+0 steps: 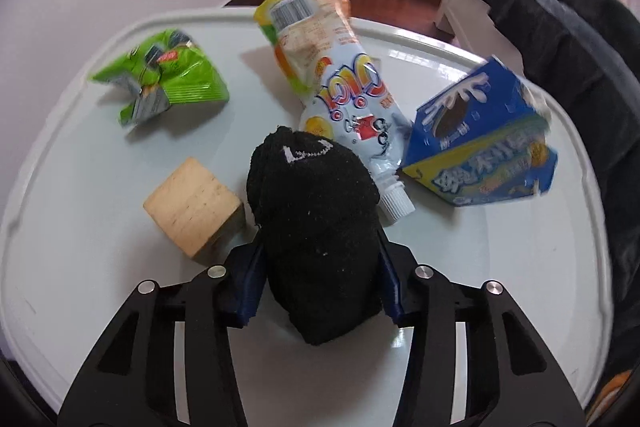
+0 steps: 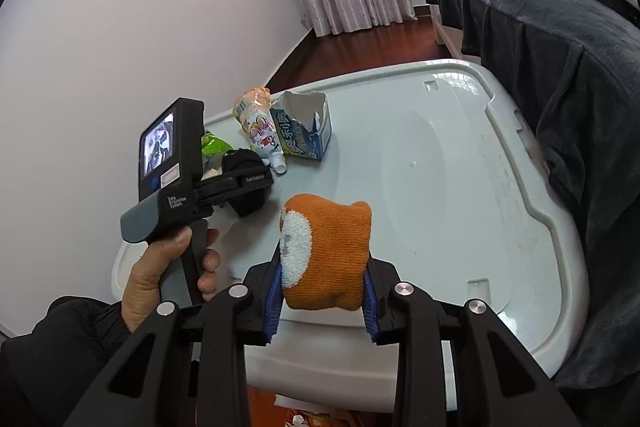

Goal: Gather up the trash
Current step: 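Grasp the black sock with the left tool while the right tool holds the orange sock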

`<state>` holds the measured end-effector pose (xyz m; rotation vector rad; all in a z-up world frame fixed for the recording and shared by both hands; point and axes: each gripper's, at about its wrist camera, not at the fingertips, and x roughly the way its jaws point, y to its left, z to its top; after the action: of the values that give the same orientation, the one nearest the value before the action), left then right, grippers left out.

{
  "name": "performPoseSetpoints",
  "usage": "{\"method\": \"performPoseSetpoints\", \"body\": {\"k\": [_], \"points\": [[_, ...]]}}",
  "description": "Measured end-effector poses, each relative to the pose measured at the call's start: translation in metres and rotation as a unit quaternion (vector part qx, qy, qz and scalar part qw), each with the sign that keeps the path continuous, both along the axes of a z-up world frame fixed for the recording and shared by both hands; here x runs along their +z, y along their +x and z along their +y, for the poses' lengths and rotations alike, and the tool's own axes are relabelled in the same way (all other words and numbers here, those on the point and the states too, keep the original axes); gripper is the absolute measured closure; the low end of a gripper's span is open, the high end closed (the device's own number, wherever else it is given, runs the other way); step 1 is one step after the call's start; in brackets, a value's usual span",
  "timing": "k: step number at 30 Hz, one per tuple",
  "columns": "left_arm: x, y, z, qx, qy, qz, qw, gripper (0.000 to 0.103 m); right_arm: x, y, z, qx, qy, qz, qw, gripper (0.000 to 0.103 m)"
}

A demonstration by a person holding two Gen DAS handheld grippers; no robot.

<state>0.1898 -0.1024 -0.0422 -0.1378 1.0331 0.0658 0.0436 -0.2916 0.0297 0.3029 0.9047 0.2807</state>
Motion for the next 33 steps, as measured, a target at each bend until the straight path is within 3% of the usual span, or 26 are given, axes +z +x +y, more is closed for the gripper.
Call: {"method": "performPoseSetpoints", "body": {"k": [11, 18, 22, 33], "points": [[0.019, -0.040, 0.005, -0.048, -0.006, -0.015, 0.9987, 0.066, -0.005, 0.003, 0.005, -0.001, -0.022, -0.001, 1.000, 0.071], [0.054, -0.095, 0.017, -0.096, -0.032, -0.033, 0.9943, 0.066, -0.004, -0.002, 0.010, 0.000, -0.030, -0.009, 0.999, 0.071], [0.067, -0.130, 0.022, -0.109, -0.019, -0.029, 0.9934, 0.066, 0.000, -0.008, 0.016, 0.009, -0.038, -0.019, 0.999, 0.071], [0.073, -0.216, 0.036, -0.157, 0.007, 0.002, 0.9876, 0.066, 0.028, -0.075, 0.046, 0.064, -0.052, -0.032, 0.996, 0.071]]}}
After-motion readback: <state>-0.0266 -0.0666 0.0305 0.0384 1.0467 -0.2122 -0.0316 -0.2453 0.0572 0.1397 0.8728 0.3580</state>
